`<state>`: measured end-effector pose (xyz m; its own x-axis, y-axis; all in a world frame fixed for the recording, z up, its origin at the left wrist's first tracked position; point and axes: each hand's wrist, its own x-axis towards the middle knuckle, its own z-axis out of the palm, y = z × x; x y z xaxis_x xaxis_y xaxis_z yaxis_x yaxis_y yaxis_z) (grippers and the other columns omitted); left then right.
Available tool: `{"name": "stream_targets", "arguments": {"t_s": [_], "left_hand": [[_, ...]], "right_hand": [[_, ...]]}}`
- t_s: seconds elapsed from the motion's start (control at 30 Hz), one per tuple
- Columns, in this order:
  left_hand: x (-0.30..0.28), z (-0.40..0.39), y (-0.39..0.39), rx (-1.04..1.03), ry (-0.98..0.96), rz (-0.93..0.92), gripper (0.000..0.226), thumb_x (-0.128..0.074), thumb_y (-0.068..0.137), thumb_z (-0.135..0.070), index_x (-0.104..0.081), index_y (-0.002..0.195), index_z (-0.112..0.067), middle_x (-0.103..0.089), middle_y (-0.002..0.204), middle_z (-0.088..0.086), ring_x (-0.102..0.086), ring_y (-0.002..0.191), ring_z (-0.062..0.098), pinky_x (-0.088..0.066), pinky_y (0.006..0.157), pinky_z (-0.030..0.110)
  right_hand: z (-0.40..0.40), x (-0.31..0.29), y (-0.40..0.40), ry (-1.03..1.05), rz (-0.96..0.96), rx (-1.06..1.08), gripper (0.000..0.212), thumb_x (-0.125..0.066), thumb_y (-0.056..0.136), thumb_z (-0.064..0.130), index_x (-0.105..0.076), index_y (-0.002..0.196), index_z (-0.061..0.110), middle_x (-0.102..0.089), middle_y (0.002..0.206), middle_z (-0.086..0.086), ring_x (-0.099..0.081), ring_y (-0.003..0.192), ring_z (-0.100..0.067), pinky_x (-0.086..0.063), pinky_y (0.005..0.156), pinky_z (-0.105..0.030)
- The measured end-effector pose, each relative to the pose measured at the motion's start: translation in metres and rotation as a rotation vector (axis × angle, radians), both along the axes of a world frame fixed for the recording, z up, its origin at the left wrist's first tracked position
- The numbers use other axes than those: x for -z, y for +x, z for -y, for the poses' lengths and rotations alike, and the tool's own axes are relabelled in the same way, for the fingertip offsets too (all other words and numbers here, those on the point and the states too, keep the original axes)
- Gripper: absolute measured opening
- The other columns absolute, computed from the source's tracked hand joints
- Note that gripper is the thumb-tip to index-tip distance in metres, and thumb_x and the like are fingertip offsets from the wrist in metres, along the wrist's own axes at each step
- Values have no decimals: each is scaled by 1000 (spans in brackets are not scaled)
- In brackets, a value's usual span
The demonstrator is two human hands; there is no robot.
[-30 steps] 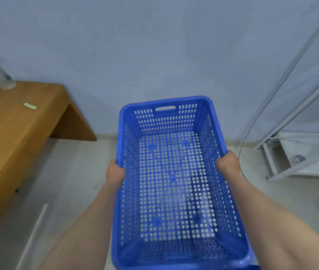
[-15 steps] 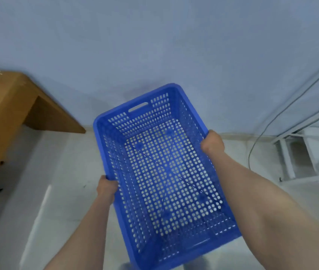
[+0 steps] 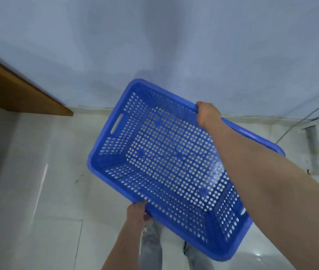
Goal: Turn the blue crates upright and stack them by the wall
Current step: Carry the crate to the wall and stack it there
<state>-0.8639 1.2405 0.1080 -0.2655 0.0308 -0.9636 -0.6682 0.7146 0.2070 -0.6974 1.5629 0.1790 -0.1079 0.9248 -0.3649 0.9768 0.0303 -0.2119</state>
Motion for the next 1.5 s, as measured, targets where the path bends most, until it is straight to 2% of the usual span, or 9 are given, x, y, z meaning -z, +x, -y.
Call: {"name": "stream_targets", "arguments": {"t_s": [0.17,0.43,0.63,0.83,1.0,1.17,1.3,1.37,1.5], "left_hand": [[55,-25,18,-16,-38,98,27,-59,93,0,-49,118,1,-57,86,17,-59,72,35,-56,56,48],[127,-55,39,-74,-28,240,18,-51,97,2,-50,115,0,-59,95,18,-59,80,34,-55,37,39],[173,-64,49,-67,-62,261,17,-47,99,2,-48,116,2,-59,94,21,-60,79,35,-54,65,47],[215,-99,47,-106,-33,199,13,-45,101,2,-47,114,1,-57,87,22,-58,72,35,-52,33,39],[236,-116,55,-37,-5,219,37,-46,101,1,-43,138,1,-57,125,25,-60,78,34,-55,37,38],[239,-117,55,18,8,148,34,-44,101,1,-45,135,-2,-58,124,23,-64,87,36,-57,63,45],[223,-104,45,157,-20,139,27,-56,98,-14,-50,120,1,-64,99,25,-68,75,34,-58,55,43],[213,-102,23,482,-83,23,28,-58,97,-21,-56,105,5,-70,91,23,-71,69,33,-61,57,43],[199,-125,-51,1147,-4,-809,19,-49,93,-14,-53,83,2,-60,73,18,-57,64,32,-47,57,39]], "right_hand": [[-37,62,-22,-25,95,-103,38,-53,86,0,-55,122,11,-62,119,-17,-59,111,-37,-48,90,-41],[-72,141,-48,-19,195,-178,45,-59,85,-2,-53,128,8,-61,124,-19,-57,117,-37,-45,95,-40],[-85,186,-73,-45,143,-204,40,-56,85,-2,-58,124,7,-60,125,-18,-59,116,-37,-48,94,-40],[-82,235,-91,-286,86,-278,50,-51,85,7,-53,134,7,-55,135,-15,-56,120,-34,-50,97,-42],[-33,254,-56,-250,44,-187,44,-48,86,5,-52,130,9,-59,127,-16,-59,113,-35,-51,90,-40],[-12,258,-1,-186,137,-45,49,-53,87,5,-44,135,5,-55,129,-17,-55,117,-34,-45,94,-45],[-3,254,45,-78,183,230,68,-62,85,9,-28,143,4,-33,145,-23,-38,131,-38,-39,105,-47],[2,259,68,-106,153,363,70,-61,85,9,-24,143,3,-30,142,-23,-37,128,-38,-41,101,-47],[15,267,103,-141,101,540,67,-60,89,23,-24,142,5,-32,138,-21,-38,125,-37,-41,98,-47]]}}
